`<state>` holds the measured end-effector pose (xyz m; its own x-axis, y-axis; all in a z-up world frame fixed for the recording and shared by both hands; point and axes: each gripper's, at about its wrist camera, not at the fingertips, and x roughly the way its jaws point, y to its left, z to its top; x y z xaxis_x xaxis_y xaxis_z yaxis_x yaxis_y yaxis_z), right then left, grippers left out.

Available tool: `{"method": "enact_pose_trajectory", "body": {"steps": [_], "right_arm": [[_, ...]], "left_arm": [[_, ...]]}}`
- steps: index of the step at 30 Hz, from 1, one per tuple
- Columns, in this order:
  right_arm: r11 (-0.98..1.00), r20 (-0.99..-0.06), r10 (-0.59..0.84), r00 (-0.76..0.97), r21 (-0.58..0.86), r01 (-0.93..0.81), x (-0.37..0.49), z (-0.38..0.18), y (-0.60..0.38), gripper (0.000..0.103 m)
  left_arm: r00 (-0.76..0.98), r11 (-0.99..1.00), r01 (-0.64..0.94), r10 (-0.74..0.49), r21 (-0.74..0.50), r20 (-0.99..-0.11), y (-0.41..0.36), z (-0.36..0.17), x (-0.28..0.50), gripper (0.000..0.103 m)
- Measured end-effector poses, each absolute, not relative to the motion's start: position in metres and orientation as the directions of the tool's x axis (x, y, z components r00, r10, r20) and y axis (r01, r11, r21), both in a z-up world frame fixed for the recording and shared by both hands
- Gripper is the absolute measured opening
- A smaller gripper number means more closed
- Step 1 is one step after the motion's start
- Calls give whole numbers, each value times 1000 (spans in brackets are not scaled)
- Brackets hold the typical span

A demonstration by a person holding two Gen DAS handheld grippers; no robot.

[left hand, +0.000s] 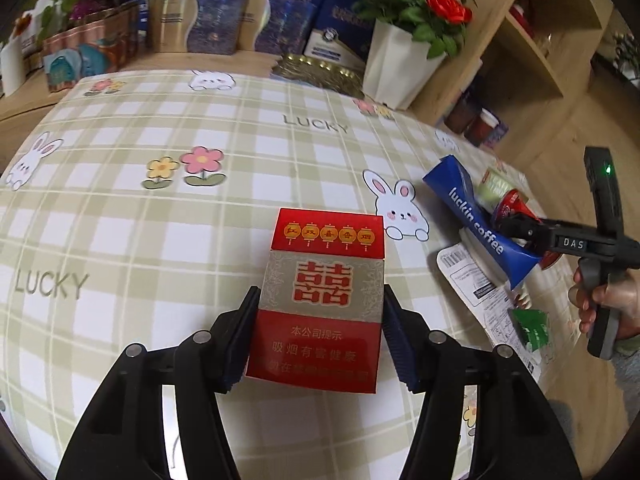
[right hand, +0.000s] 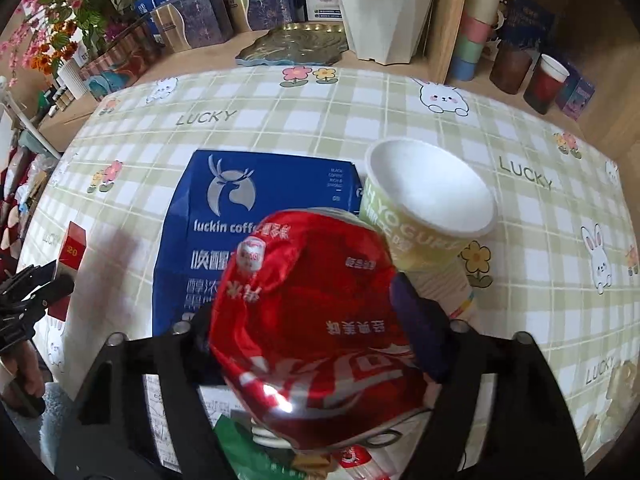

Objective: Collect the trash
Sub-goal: 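Lift the red box and the red can off the table with both tools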

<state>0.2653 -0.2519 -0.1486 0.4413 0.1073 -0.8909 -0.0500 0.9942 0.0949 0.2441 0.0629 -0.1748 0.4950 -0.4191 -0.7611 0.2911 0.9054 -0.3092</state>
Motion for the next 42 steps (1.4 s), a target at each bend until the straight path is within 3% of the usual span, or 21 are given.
{"method": "enact_pose_trajectory", "body": {"steps": [6, 11, 16, 42], "right_arm": [[994, -863, 112, 493, 92, -64, 253, -133, -253, 52], [993, -837, 114, 535, 98, -59, 245, -119, -259, 22], [992, -817, 122, 563, 113, -51, 237, -113, -264, 16], [952, -628, 266, 731, 291, -96, 142, -48, -269, 14]], "left_arm": [[508, 907, 291, -416, -304, -754, 70, -166, 235, 57], [522, 908, 291, -416, -302, -745, 68, -159, 230, 56], [526, 906, 305, -418, -294, -741, 62, -153, 224, 56], [562, 892, 361, -441, -272, -700, 49, -104, 171, 56]]}}
